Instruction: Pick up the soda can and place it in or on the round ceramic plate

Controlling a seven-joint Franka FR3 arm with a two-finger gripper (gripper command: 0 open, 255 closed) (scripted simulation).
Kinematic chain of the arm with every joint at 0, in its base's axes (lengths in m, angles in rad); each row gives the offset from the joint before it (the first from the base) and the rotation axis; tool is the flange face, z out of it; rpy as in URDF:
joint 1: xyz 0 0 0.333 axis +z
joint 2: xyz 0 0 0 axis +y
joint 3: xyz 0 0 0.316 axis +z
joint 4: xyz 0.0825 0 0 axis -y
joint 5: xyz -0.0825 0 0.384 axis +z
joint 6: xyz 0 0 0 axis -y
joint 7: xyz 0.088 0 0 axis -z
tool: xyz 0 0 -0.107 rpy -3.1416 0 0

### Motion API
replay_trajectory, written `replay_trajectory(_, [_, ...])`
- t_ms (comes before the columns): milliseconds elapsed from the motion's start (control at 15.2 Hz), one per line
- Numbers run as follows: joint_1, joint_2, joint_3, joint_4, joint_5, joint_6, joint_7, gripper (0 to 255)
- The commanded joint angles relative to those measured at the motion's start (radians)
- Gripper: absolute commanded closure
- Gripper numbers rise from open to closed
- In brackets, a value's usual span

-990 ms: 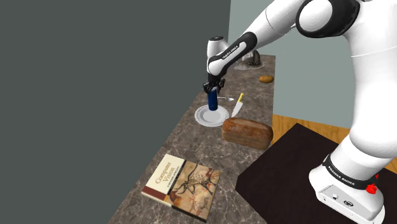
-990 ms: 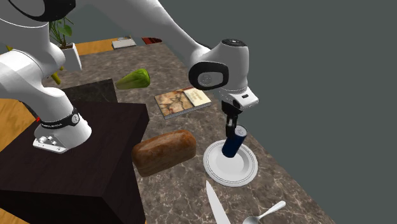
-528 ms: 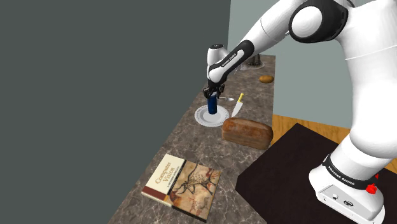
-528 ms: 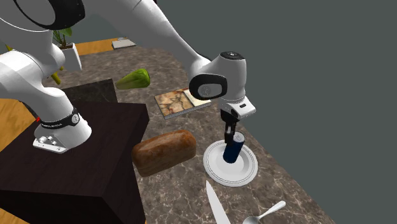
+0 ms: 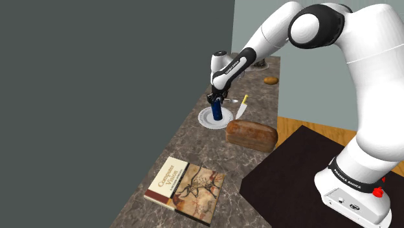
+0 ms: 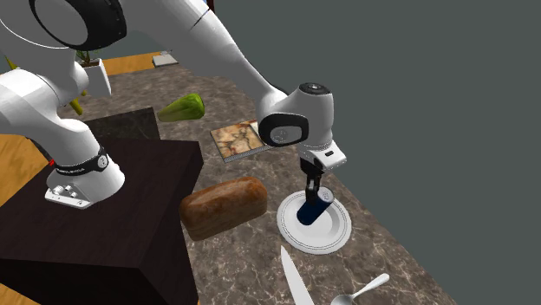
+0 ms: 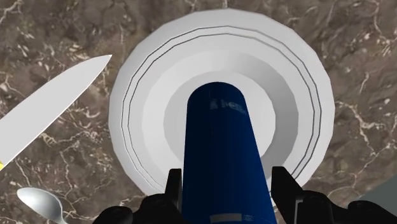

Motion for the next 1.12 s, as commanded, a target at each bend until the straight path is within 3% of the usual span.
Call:
replay_trajectory(0, [0.001, 0.007, 0.000, 0.000, 0.000, 0.000, 0.001, 255])
replay_trajectory(264, [0.001, 0.007, 0.000, 0.000, 0.000, 0.000, 0.001, 255])
replay_trajectory(330, [0.000, 0.009, 0.000, 0.002, 0.000, 0.000, -0.001, 0])
replay_trajectory(660, [0.001, 0.007, 0.000, 0.000, 0.000, 0.000, 0.001, 0])
replay_trajectory(1056, [-0.008, -0.100, 0.018, -0.039, 0.018, -0.068, -0.010, 0])
